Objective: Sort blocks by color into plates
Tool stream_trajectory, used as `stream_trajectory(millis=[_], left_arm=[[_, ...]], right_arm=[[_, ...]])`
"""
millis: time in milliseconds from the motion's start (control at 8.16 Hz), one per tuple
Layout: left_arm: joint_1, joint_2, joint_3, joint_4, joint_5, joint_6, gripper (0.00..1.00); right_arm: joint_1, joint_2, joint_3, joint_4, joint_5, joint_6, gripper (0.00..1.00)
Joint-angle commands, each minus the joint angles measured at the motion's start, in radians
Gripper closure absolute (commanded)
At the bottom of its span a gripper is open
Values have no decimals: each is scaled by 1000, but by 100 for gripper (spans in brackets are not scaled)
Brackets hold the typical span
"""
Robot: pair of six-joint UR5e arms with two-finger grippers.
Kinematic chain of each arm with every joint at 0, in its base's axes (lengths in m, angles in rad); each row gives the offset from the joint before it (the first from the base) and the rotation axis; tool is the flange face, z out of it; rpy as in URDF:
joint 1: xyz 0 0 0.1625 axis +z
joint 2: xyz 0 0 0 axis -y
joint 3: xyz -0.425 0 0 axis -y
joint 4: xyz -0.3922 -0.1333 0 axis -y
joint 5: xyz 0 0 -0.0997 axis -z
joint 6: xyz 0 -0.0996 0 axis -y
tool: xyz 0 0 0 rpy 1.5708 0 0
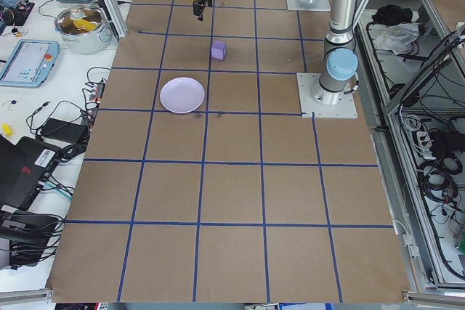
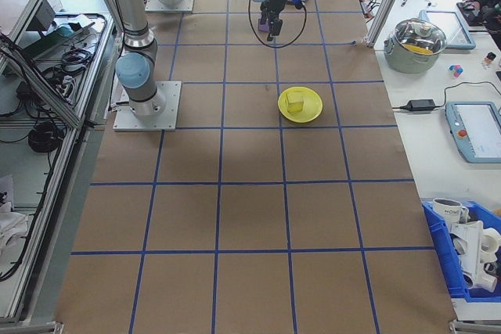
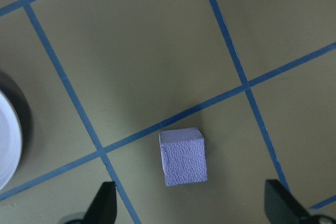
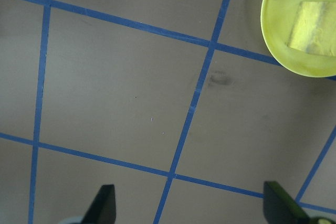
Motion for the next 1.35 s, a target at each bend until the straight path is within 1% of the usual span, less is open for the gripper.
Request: stream_trajectory(millis=[0, 123, 245, 368, 490, 735, 1226], left_arm=[[0, -2, -173, 143, 2, -11, 0], [0, -10, -206, 219, 4, -10, 0], [1, -16, -222, 219, -1, -34, 0], [1, -33, -222, 216, -9, -159, 0], [1, -60, -220, 228, -7, -206, 0], [0, -96, -222, 229, -1, -200, 0], [-6, -111, -252, 226, 4, -203, 0]], right_arm=[[-2, -97, 14, 17, -7, 119, 0], [-2, -118, 17, 16, -4, 128, 0], [0, -122, 18, 10, 0, 130, 0], [-2, -125, 17, 5, -3, 130, 0], [-3, -135, 17, 17, -9, 133, 0], [-3, -146, 18, 19, -6, 212, 0], [-9, -132, 17, 14, -7, 214, 0]])
